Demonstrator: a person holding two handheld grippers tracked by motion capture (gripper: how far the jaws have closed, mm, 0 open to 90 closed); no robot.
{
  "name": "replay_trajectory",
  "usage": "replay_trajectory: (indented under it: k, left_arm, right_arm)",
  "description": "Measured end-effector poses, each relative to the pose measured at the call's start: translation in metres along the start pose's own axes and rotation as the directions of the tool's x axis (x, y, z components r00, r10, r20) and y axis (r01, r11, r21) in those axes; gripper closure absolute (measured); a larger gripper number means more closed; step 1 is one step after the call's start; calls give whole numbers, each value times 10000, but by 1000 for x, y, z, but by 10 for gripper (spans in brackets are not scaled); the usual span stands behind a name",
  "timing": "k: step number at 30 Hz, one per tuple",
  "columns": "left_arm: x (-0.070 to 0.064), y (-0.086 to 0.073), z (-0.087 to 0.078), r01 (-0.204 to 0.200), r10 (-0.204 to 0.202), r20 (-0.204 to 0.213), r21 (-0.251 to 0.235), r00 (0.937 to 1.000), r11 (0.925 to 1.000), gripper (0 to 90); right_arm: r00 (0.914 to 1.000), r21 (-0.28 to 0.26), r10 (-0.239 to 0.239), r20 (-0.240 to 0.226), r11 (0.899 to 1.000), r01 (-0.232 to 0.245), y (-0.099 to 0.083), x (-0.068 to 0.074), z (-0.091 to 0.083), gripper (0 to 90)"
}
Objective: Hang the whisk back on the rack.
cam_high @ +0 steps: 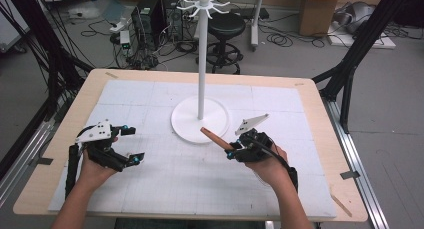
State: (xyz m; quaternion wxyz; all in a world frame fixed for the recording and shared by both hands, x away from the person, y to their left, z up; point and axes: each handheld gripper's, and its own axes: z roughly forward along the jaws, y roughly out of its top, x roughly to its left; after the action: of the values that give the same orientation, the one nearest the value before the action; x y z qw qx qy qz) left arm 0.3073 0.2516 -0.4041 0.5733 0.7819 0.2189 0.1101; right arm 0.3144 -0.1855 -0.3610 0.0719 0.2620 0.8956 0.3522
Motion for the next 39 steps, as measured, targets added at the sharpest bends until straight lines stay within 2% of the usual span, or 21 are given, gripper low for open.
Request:
replay_trajectory:
  k: [4, 8, 13, 20, 24, 27, 29, 33, 38, 39]
  left_arm:
    - [0, 0, 0, -4, 4, -2, 1, 10000, 10000, 25]
    - [0, 0, 0, -5, 5, 0, -16, 10000, 10000, 25]
    - [0, 0, 0, -6, 6, -13, 8, 10000, 10000, 25]
    - [0, 0, 0, 6, -6, -8, 5, 10000, 10000, 25]
    - [0, 0, 0, -15, 15, 9, -2, 10000, 10000, 24]
    - [0, 0, 0, -25, 25, -21, -19, 10000, 10000, 24]
    - [0, 0, 0, -2, 2, -7, -51, 10000, 10000, 25]
    - [0, 0, -1, -34, 34, -8, -53, 10000, 10000, 24]
    - [0, 1, -1, -65, 65, 1, -47, 10000, 10000, 25]
    - [0, 1, -1, -32, 32, 7, -89, 10000, 10000, 24]
  right_arm:
    - [9999, -835, 148, -61, 9964, -153, 4, -5, -14, 706]
    - [9998, -1136, 93, 153, 9935, -75, 8, -7, -23, 708]
    - [9998, -1721, 163, 81, 9850, -147, 10, -12, -32, 709]
    - [9995, -2528, 225, 203, 9674, -166, 17, -18, -49, 709]
    - [9994, -3038, 288, 201, 9525, -213, 26, -25, -59, 708]
    - [9991, -3377, 203, 369, 9412, -66, 34, -30, -66, 708]
    - [9989, -3501, 202, 415, 9367, -44, 40, -33, -70, 708]
    - [9977, -3562, 10, 673, 9341, 231, 53, -36, -78, 708]
    - [9966, -3657, -21, 826, 9302, 323, 63, -40, -85, 708]
    - [9963, -3744, -10, 864, 9267, 334, 67, -43, -88, 708]
